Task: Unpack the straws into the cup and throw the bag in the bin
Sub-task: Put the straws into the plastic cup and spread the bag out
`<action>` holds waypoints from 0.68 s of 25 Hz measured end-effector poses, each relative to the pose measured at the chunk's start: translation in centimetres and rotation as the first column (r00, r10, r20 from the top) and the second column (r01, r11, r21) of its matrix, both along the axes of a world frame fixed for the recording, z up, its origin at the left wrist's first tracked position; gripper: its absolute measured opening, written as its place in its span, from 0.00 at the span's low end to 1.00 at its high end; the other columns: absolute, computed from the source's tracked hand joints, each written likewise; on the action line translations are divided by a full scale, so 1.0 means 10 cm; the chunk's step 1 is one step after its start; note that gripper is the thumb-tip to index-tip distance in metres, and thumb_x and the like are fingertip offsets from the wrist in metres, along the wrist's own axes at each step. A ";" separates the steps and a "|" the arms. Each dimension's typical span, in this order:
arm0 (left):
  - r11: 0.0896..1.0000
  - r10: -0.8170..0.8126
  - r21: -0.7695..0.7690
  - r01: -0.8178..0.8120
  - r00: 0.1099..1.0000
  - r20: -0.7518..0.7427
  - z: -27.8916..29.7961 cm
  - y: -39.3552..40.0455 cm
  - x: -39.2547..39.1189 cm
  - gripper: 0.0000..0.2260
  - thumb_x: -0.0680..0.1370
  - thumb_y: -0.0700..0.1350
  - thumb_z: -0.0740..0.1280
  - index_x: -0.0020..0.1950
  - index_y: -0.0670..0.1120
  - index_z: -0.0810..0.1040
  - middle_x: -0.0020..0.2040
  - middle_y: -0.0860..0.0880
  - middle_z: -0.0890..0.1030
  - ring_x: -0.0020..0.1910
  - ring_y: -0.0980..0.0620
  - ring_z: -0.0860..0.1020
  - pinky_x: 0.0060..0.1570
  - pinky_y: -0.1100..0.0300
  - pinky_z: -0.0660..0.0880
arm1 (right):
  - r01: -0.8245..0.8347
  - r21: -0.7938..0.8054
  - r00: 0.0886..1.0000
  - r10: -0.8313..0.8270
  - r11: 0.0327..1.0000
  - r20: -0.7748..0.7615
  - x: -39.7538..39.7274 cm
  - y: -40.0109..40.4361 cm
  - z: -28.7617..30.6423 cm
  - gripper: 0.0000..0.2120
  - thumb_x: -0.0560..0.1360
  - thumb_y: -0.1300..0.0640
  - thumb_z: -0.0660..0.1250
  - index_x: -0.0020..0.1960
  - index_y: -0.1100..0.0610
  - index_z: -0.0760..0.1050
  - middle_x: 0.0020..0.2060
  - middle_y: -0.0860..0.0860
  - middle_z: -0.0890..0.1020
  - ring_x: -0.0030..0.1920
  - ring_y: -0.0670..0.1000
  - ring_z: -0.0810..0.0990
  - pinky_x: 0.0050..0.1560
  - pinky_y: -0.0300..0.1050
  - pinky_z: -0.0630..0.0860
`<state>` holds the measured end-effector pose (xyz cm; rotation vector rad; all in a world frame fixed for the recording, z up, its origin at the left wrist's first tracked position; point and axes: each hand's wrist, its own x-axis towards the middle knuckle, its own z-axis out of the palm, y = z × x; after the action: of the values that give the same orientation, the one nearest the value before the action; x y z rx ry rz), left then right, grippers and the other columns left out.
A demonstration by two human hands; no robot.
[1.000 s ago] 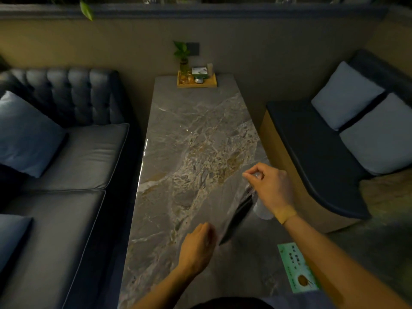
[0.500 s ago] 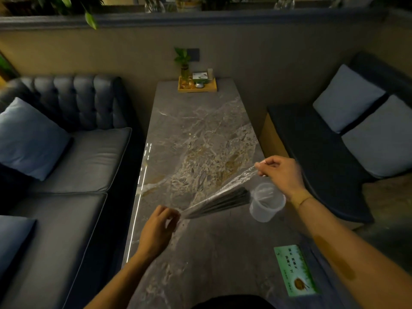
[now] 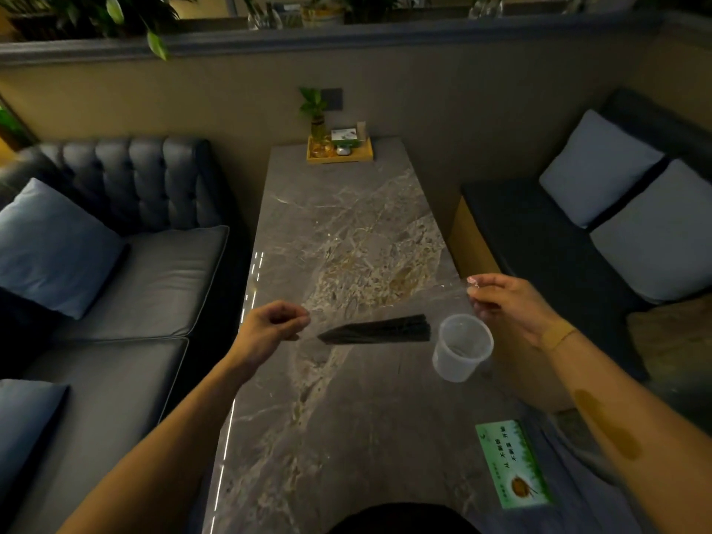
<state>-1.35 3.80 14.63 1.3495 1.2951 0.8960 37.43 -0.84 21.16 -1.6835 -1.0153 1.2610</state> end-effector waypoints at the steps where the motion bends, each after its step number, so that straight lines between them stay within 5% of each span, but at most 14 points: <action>1: 1.000 -0.007 0.008 0.007 1.000 0.006 0.05 0.04 0.02 0.07 0.71 0.37 0.74 0.40 0.50 0.85 0.37 0.52 0.85 0.36 0.58 0.81 0.36 0.65 0.79 | 0.000 -0.001 1.000 0.000 1.000 0.002 0.02 -0.01 0.01 0.15 0.75 0.62 0.68 0.61 0.61 0.77 0.48 0.58 0.80 0.43 0.51 0.78 0.45 0.44 0.77; 9: 0.987 -0.084 0.137 0.089 0.996 -0.043 0.39 0.23 0.19 0.08 0.72 0.39 0.74 0.41 0.54 0.85 0.38 0.53 0.85 0.37 0.59 0.81 0.36 0.65 0.79 | 0.159 0.011 0.987 -0.159 0.987 -0.015 0.12 -0.05 -0.07 0.14 0.73 0.64 0.70 0.58 0.66 0.78 0.48 0.60 0.82 0.40 0.50 0.79 0.44 0.43 0.76; 17: 0.947 -0.127 0.271 0.173 0.976 -0.178 0.68 0.33 0.42 0.10 0.72 0.39 0.74 0.41 0.56 0.84 0.37 0.55 0.85 0.36 0.59 0.81 0.35 0.65 0.79 | 0.252 -0.041 0.963 -0.254 0.967 -0.093 0.17 -0.11 -0.21 0.13 0.76 0.64 0.67 0.60 0.67 0.76 0.38 0.54 0.79 0.37 0.48 0.76 0.43 0.42 0.76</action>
<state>2.81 7.06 21.43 1.7526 1.1930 0.9083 39.09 -1.96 19.11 -1.6951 -0.7012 1.1806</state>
